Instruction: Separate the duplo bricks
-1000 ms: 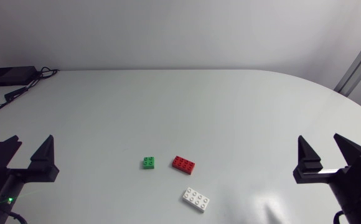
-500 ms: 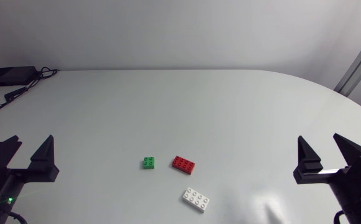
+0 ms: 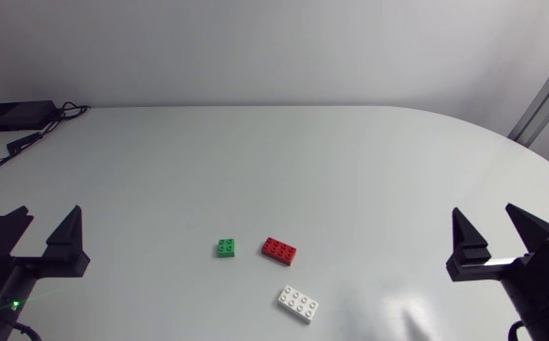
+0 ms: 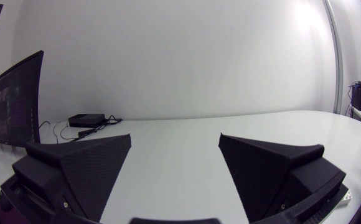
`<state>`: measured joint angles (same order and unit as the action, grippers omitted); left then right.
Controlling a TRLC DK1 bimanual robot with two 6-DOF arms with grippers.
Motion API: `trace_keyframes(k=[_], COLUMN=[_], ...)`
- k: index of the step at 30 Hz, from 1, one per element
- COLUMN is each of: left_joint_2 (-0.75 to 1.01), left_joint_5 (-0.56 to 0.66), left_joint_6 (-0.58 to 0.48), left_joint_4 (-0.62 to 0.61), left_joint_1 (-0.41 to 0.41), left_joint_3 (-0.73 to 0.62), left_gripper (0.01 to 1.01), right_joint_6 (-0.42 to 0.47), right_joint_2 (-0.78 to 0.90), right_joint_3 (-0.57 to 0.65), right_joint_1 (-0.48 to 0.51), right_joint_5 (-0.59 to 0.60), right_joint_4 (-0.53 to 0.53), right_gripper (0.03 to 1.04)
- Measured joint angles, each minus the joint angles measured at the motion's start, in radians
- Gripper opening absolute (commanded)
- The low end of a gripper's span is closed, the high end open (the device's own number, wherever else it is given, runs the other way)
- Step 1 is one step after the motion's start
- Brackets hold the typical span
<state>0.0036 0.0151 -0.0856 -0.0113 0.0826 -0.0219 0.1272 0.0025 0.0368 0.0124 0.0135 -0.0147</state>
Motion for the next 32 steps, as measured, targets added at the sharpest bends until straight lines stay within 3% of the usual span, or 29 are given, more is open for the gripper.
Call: trace_keyframes(k=[14, 32], left_joint_2=[0.000, 0.000], left_joint_5=[0.000, 0.000], left_joint_6=[-0.003, 0.005], left_joint_4=[0.000, -0.003], left_joint_1=[-0.003, -0.076], left_joint_3=[0.000, 0.000], left_gripper=[0.989, 0.989], right_joint_6=[0.000, 0.000], right_joint_2=[0.000, 0.000], right_joint_3=[0.000, 0.000], right_joint_1=[-0.003, -0.006], right_joint_5=[-0.010, -0.011], right_joint_4=[0.002, 0.002], right_gripper=[1.00, 1.00])
